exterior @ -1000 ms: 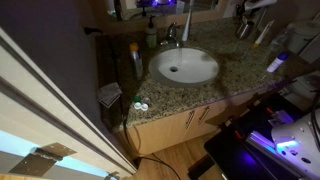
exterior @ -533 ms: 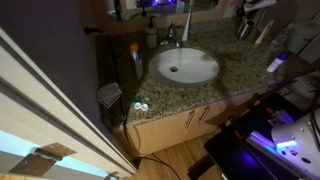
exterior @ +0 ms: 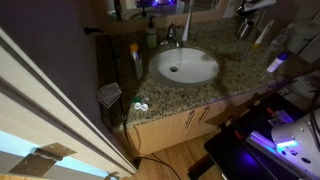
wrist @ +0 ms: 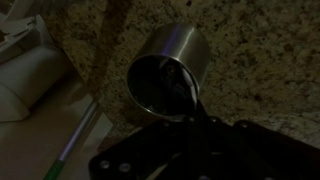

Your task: Remove the tube out of the silver cup then put the toothbrush under running water and put the toothbrush in the cup, then close the tap

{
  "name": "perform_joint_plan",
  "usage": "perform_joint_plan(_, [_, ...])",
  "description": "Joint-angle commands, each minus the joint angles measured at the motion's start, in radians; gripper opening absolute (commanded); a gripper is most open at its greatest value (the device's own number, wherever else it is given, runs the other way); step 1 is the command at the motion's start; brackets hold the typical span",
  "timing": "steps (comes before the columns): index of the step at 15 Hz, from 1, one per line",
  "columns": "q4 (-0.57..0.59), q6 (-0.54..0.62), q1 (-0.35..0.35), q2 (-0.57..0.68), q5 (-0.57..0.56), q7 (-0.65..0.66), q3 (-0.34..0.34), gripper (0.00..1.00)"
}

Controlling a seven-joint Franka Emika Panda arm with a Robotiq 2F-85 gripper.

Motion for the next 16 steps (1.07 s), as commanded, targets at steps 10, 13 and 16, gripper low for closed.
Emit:
perform_joint_plan(10, [-0.024,0.073,0.031,-0.233,-0.141,0.116,-0.032,0.00])
perform_joint_plan(13, [-0.049,0.111,0.036,-0.291,-0.156,0.097,0.012,0.00])
perform_joint_plan(16, [-0.073,0.150,0.039,-0.286,-0.113,0.054,0.072,0.00])
